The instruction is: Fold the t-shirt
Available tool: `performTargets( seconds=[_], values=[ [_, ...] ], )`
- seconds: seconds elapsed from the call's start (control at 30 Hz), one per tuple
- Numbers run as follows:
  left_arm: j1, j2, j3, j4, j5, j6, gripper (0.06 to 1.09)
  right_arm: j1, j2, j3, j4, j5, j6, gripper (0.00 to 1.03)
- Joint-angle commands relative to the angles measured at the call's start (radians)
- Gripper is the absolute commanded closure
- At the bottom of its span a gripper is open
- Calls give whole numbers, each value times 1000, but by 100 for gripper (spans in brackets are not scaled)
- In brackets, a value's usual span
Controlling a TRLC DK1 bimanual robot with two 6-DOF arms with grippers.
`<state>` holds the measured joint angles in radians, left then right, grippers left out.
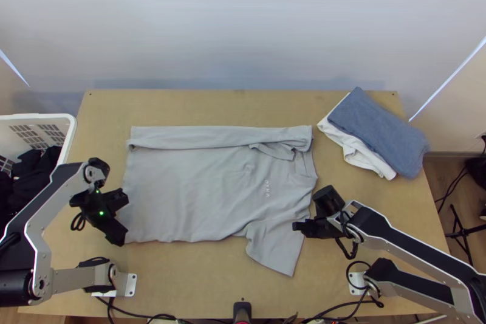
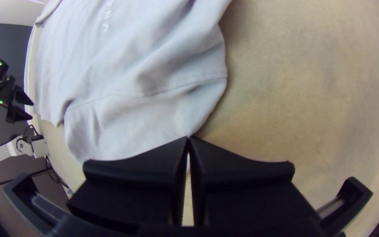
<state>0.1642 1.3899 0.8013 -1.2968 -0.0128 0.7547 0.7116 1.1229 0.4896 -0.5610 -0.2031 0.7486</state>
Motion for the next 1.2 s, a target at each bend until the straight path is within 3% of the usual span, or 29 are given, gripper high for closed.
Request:
performTargets(
  seconds=[0.0, 0.1, 0.13, 0.3, 0.33, 0.4, 0.63, 0.87, 1.17],
  values=[
    [-38, 20, -60, 40, -35, -18, 33, -11, -3, 0, 1, 1, 1, 100],
    [-35, -11, -54, 47, -36, -12, 67, -18, -6, 0, 1, 1, -2, 100],
    [-34, -19, -53, 56, -36, -8, 74, -21, -6, -2, 1, 1, -2, 100],
    [-26, -17, -85, 96, -38, 5, 77, -23, -6, 1, 1, -1, -2, 100],
    [-26, -19, -91, 99, -38, 5, 83, -23, -6, 3, 1, -1, -2, 100],
    [-26, -34, -103, 137, -36, 8, 105, -26, -9, 4, 1, -1, -3, 100],
    [-17, -43, -97, 165, -23, 23, 105, -24, -117, 6, 1, -1, -35, 100],
    [26, -29, 19, 191, 131, -48, 105, -1, -255, 32, 16, 10, -66, 100],
    [95, 0, 99, 229, 234, -126, 105, -11, -345, 52, 18, 83, -121, 100]
  ],
)
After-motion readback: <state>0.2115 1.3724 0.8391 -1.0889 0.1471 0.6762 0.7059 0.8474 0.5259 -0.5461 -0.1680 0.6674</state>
